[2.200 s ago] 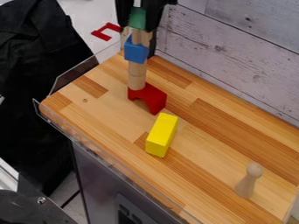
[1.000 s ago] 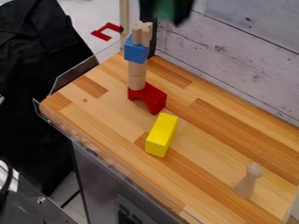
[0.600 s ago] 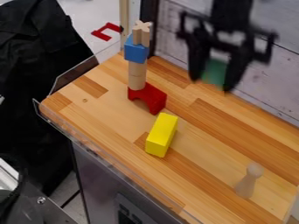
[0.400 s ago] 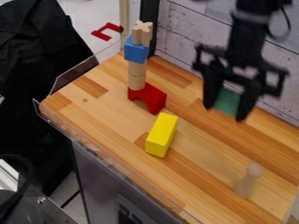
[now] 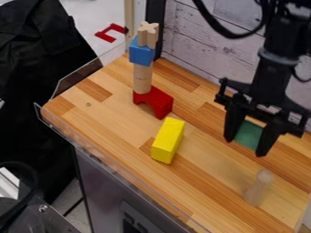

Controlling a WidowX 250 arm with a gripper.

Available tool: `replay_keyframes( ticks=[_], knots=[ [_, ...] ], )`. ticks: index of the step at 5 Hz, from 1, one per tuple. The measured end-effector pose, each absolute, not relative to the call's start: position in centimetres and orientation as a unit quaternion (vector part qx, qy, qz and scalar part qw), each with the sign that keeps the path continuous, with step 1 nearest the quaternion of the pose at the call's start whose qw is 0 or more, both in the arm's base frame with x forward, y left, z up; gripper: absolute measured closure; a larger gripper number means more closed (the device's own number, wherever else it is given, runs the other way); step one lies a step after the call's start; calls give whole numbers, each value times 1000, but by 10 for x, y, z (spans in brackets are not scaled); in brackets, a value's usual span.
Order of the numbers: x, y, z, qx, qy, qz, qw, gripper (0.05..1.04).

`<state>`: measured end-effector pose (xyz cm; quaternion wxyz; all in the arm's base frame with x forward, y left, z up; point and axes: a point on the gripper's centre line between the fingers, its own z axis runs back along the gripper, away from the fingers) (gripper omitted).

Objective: Move the green pyramid on the right side of the yellow rectangle

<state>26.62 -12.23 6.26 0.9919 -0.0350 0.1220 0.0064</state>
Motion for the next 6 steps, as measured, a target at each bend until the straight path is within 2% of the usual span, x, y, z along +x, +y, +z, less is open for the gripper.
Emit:
replay_keyframes(
  ticks=[4,6],
  knots=[
    [278,-113,5,-38,130,31,990,513],
    [288,-113,-8,-33,120,18,992,513]
  ],
)
